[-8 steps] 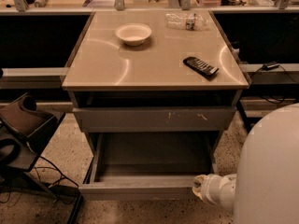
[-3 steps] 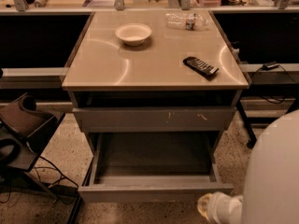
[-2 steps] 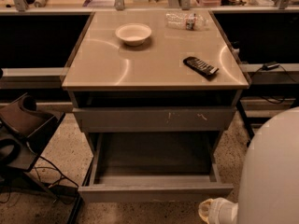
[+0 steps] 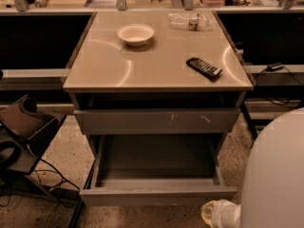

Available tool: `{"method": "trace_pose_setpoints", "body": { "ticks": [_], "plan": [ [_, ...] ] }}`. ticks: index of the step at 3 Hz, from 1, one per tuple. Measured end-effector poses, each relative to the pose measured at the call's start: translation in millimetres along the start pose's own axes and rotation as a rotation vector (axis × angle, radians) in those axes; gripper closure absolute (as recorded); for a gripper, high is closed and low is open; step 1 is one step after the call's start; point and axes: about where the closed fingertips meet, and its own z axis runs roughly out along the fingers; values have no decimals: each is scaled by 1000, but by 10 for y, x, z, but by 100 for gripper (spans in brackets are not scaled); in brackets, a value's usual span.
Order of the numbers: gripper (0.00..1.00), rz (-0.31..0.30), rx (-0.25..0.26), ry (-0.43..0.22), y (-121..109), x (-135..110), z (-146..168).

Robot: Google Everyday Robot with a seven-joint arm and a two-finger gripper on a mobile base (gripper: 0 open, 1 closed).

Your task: Open middle drawer

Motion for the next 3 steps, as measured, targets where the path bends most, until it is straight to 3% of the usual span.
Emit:
{"method": "trace_pose_setpoints", "body": {
  "ticks": [1, 2, 3],
  "plan": [
    [11, 0, 0, 0, -1, -1, 0],
    [0, -1, 1, 0, -6, -6, -2],
    [0, -30, 1, 7, -126, -103, 5]
  ]
}}
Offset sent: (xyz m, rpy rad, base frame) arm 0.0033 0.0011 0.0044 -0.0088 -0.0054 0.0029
